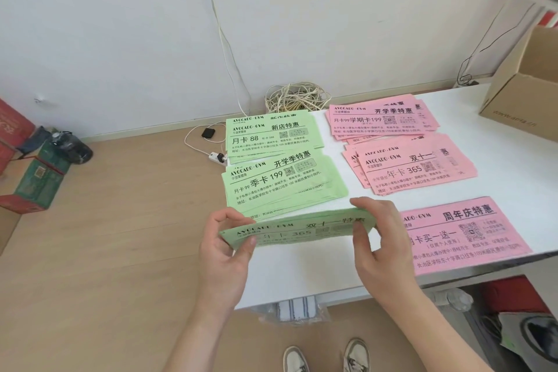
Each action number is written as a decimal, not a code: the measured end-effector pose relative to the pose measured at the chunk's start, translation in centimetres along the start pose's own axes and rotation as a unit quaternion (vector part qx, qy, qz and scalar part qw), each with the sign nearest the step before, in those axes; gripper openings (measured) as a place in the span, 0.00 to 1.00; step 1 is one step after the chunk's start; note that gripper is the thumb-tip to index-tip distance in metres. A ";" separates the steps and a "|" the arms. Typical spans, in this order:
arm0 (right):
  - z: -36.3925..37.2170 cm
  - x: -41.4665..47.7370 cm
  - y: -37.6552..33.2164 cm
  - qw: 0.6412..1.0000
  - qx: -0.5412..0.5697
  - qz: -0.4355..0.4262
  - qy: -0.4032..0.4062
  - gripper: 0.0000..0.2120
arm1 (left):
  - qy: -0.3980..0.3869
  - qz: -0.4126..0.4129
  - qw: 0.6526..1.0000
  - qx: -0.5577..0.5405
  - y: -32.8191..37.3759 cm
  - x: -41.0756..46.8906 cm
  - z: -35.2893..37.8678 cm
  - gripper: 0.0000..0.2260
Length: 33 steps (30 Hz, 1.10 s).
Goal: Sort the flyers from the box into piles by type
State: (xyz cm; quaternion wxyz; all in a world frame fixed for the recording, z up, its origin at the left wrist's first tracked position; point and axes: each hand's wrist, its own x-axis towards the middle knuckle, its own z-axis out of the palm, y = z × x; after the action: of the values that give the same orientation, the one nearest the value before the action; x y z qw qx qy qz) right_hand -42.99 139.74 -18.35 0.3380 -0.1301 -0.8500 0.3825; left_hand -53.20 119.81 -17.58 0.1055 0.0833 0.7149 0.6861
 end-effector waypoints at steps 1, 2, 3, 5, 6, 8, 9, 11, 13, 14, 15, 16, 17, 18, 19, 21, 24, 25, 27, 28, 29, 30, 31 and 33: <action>0.2 -0.6 0.3 1.000 -0.004 0.013 -0.021 0.23 | -0.002 -0.011 1.000 0.007 -0.4 -0.2 -0.1 0.25; 0.5 -1.3 0.7 0.999 -0.006 0.028 -0.046 0.26 | -0.002 -0.024 1.000 0.018 -0.9 -0.5 -0.1 0.26; 0.8 -1.9 1.0 0.997 -0.007 0.037 -0.063 0.28 | 0.001 -0.031 0.999 0.031 -1.4 -0.8 -0.1 0.26; 1.4 -2.5 1.2 0.997 -0.004 0.036 -0.069 0.30 | 0.003 -0.033 0.998 0.050 -1.8 -1.1 0.3 0.24; 1.5 -2.4 1.2 0.997 0.003 0.035 -0.066 0.29 | 0.005 -0.037 0.998 0.053 -1.8 -1.2 0.5 0.22; 1.3 -1.9 0.9 0.998 0.020 0.036 -0.055 0.26 | 0.019 -0.051 0.998 0.044 -1.6 -1.3 0.7 0.20; 1.0 -1.6 0.7 0.998 0.029 0.034 -0.053 0.24 | 0.024 -0.054 0.998 0.038 -1.4 -1.3 0.6 0.20; 0.8 -1.5 0.7 0.997 0.041 0.033 -0.054 0.23 | 0.018 -0.045 0.998 0.032 -1.2 -1.2 0.3 0.21; 1.0 -2.0 0.8 0.996 0.054 0.051 -0.048 0.24 | 0.009 -0.039 0.998 0.041 -1.6 -1.4 0.2 0.21; 1.3 -2.3 0.8 0.996 0.060 0.061 -0.039 0.26 | 0.008 -0.040 0.998 0.046 -1.7 -1.5 0.4 0.21; 1.7 -2.5 0.7 0.995 0.067 0.072 -0.029 0.26 | 0.011 -0.039 0.998 0.050 -1.8 -1.5 0.7 0.20; 2.1 -2.5 0.6 0.994 0.074 0.083 -0.022 0.25 | 0.018 -0.040 0.998 0.053 -2.0 -1.5 1.1 0.20; 2.4 -2.4 0.4 0.993 0.080 0.090 -0.015 0.25 | 0.027 -0.043 0.997 0.055 -2.1 -1.5 1.3 0.20; 2.5 -2.2 0.2 0.992 0.087 0.093 -0.011 0.25 | 0.041 -0.052 0.996 0.053 -2.1 -1.6 1.4 0.19; 2.4 -2.0 0.0 0.991 0.090 0.093 -0.011 0.25 | 0.055 -0.061 0.995 0.049 -2.0 -1.7 1.3 0.19; 1.7 -1.7 -0.1 0.992 0.078 0.090 -0.037 0.26 | 0.070 -0.073 0.993 0.053 -1.6 -1.9 0.7 0.21; 0.8 -1.4 0.1 0.980 0.011 0.135 -0.143 0.28 | 0.054 -0.077 0.984 0.152 -1.5 -2.3 -0.1 0.25; 0.8 -1.4 0.2 0.972 -0.011 0.159 -0.172 0.28 | 0.041 -0.072 0.972 0.219 -1.6 -2.5 -0.4 0.27; 1.1 -1.4 0.3 0.962 -0.039 0.185 -0.199 0.30 | 0.019 -0.024 0.931 0.363 -1.8 -2.9 -0.7 0.33; 1.2 -1.3 0.2 0.959 -0.044 0.189 -0.206 0.31 | 0.006 0.021 0.909 0.416 -1.9 -3.0 -0.9 0.35; 1.2 -1.1 0.2 0.957 -0.044 0.191 -0.214 0.32 | -0.022 0.054 0.890 0.452 -1.8 -3.0 -1.1 0.35; 1.1 -1.0 0.2 0.955 -0.043 0.194 -0.221 0.32 | -0.071 0.069 0.872 0.479 -1.5 -3.0 -1.0 0.35; 1.1 -0.8 0.2 0.953 -0.043 0.197 -0.229 0.32 | -0.136 0.066 0.849 0.507 -1.3 -2.8 -0.8 0.36; 0.9 -0.4 0.2 0.946 -0.048 0.201 -0.248 0.32 | -0.241 0.068 0.776 0.579 -1.3 -2.2 -0.2 0.42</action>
State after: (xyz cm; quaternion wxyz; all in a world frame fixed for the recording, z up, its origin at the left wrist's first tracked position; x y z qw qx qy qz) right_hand -43.30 139.13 -19.12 0.0260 -0.2152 -0.8805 0.4215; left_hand -51.10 118.99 -18.78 0.1593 0.3402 0.9207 0.1056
